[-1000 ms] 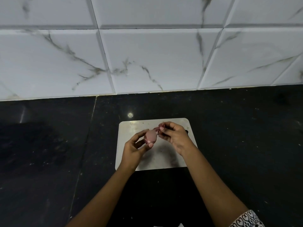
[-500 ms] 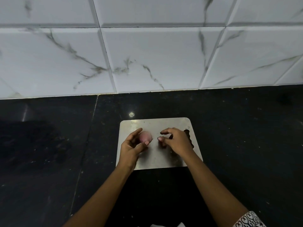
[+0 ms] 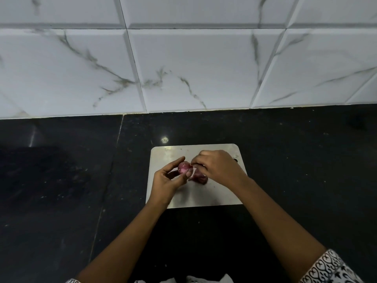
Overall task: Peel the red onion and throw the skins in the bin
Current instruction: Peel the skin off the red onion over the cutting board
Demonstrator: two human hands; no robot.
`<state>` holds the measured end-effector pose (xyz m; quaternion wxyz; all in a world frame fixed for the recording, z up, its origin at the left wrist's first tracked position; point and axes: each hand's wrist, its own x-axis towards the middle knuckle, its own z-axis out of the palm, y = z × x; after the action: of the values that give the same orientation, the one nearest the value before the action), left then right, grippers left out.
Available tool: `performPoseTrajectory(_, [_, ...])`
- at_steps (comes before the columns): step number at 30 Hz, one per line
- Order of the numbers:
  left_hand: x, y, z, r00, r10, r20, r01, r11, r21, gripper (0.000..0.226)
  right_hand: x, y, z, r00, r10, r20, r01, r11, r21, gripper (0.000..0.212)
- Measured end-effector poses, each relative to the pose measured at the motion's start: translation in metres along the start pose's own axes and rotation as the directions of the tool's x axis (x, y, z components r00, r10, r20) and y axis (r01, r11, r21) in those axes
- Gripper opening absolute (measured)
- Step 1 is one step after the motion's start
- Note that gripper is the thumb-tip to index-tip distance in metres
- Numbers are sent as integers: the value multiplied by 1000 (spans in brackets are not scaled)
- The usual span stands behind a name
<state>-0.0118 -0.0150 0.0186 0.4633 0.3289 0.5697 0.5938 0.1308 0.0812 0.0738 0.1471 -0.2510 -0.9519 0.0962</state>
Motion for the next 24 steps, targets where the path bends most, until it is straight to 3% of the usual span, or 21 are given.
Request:
performPoseTrajectory(3, [-1, 4, 3, 1000, 10, 5, -10, 998, -54, 47, 4, -2, -4, 994, -18, 108, 37, 983, -178, 30])
performPoseTrajectory(5, [-1, 5, 3, 1000, 17, 8, -16, 998, -58, 45, 6, -5, -5, 992, 5, 124, 20, 979, -205, 30])
performPoseTrajectory(9, [-2, 5, 2, 999, 22, 26, -21, 999, -45, 45, 6, -8, -6, 989, 87, 119, -71, 989, -133, 23])
performPoseTrajectory(12, [-1, 6, 1, 998, 43, 53, -40, 997, -68, 46, 7, -7, -5, 972, 227, 69, -231, 971, 56, 15])
performPoseTrajectory(14, [1, 8, 1, 997, 50, 58, -44, 994, -99, 46, 7, -4, -1, 915, 393, 90, -402, 867, 295, 8])
performPoseTrajectory(16, [3, 7, 0, 997, 41, 62, -31, 989, -147, 47, 8, -1, 3, 838, 512, 192, -532, 684, 499, 3])
performPoseTrajectory(20, [3, 4, -1, 995, 40, 87, -18, 970, -244, 47, 6, 6, 9, 697, 608, 380, -636, 279, 720, 10])
performPoseTrajectory(24, [1, 2, 1, 997, 8, 75, 22, 921, -388, 44, 0, 8, 9, 645, 638, 421, -629, 129, 767, 11])
